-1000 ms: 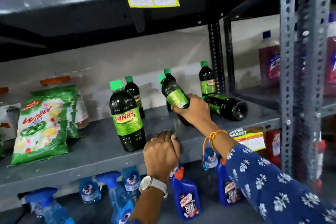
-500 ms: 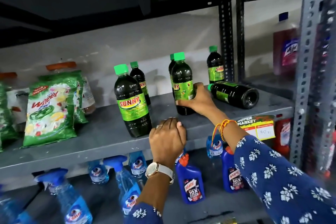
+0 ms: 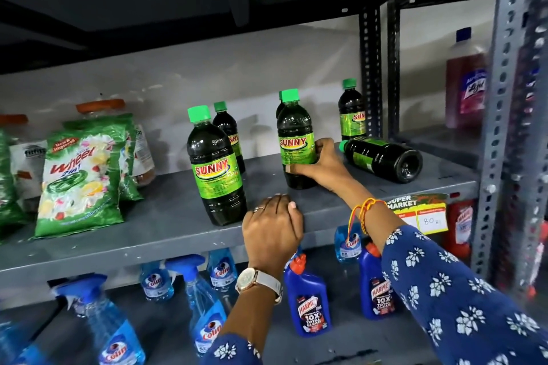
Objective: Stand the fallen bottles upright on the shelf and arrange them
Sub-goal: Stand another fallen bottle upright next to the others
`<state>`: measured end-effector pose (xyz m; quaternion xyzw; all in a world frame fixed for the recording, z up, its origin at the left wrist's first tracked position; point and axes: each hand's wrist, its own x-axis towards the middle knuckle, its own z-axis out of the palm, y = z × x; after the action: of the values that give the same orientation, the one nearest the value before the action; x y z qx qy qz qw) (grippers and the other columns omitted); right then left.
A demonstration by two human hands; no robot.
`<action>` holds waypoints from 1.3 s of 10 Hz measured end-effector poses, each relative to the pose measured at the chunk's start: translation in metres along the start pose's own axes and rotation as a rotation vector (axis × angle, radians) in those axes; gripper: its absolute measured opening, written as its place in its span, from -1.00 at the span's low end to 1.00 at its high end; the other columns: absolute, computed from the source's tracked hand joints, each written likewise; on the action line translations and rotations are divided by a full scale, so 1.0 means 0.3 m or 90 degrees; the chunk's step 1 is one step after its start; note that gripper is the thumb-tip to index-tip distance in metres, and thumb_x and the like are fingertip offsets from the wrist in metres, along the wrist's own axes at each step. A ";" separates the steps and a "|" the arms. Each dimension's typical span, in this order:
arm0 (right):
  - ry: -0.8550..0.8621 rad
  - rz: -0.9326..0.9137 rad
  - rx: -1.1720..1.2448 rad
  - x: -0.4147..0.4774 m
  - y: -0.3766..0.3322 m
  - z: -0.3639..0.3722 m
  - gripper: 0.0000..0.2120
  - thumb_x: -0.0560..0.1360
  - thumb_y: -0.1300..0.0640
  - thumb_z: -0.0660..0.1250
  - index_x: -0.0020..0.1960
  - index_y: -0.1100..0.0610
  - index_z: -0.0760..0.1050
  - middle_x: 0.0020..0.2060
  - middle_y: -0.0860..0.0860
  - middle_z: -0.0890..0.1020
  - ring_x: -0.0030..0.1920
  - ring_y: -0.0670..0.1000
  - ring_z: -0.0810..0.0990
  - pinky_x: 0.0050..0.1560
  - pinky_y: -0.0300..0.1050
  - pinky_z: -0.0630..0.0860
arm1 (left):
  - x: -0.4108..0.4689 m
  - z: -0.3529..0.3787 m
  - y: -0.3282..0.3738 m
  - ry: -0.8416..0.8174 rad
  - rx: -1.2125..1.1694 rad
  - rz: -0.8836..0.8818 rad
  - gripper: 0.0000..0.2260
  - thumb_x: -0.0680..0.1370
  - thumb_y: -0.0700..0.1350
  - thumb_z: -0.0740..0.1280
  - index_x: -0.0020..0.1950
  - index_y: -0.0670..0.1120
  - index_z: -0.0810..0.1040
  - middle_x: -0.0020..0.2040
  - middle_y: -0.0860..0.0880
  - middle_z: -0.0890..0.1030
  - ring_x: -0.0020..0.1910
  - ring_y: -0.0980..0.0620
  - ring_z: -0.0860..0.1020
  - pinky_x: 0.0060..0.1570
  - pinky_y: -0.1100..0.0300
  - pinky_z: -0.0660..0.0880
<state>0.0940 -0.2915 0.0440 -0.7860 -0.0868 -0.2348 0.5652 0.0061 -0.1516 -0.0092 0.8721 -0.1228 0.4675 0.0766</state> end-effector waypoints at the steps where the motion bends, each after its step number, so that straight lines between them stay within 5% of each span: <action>1: -0.004 -0.008 -0.043 -0.003 0.005 0.000 -0.35 0.14 -0.03 0.58 0.03 0.07 0.24 -0.08 -0.03 0.51 -0.09 -0.06 0.52 -0.22 -0.21 0.38 | -0.001 0.000 0.001 0.009 -0.004 -0.002 -0.67 0.49 -0.07 0.11 -0.13 -0.12 0.66 -0.19 -0.06 0.70 -0.24 -0.03 0.64 -0.29 0.16 0.45; 2: -0.020 0.005 -0.052 0.002 0.008 -0.003 -0.45 0.22 0.05 0.52 0.05 0.06 0.26 0.01 0.05 0.54 0.05 0.07 0.53 -0.08 -0.14 0.39 | -0.001 -0.001 0.001 0.009 -0.006 0.000 -0.67 0.49 -0.07 0.11 -0.13 -0.12 0.66 -0.19 -0.06 0.70 -0.25 -0.03 0.64 -0.30 0.17 0.45; 7: 0.008 0.002 -0.012 -0.010 -0.015 -0.006 -0.40 0.17 0.01 0.58 0.03 0.05 0.28 -0.17 -0.15 0.49 -0.16 -0.16 0.49 -0.23 -0.29 0.37 | -0.003 0.007 -0.005 0.012 -0.013 0.003 -0.66 0.50 -0.07 0.10 -0.13 -0.12 0.66 -0.18 -0.06 0.70 -0.24 -0.03 0.64 -0.28 0.17 0.45; 9: -0.007 0.011 -0.017 -0.004 -0.003 -0.006 -0.51 0.21 0.06 0.50 0.04 0.01 0.32 -0.08 -0.03 0.56 -0.04 -0.01 0.52 -0.16 -0.20 0.37 | -0.005 0.013 -0.007 0.018 -0.016 0.003 -0.67 0.51 -0.06 0.09 -0.12 -0.11 0.65 -0.19 -0.05 0.69 -0.25 -0.02 0.63 -0.27 0.17 0.43; 13: -0.006 0.020 -0.036 -0.006 -0.005 -0.011 -0.33 0.15 0.01 0.59 0.17 0.12 0.41 0.04 0.02 0.60 0.04 0.03 0.56 0.06 -0.09 0.48 | -0.005 0.007 -0.004 0.018 -0.014 0.003 -0.67 0.50 -0.07 0.10 -0.13 -0.13 0.65 -0.19 -0.06 0.70 -0.25 -0.03 0.63 -0.28 0.15 0.44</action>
<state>0.0909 -0.2937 0.0452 -0.8041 -0.0701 -0.2244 0.5460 0.0073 -0.1507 -0.0115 0.8641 -0.1292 0.4786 0.0869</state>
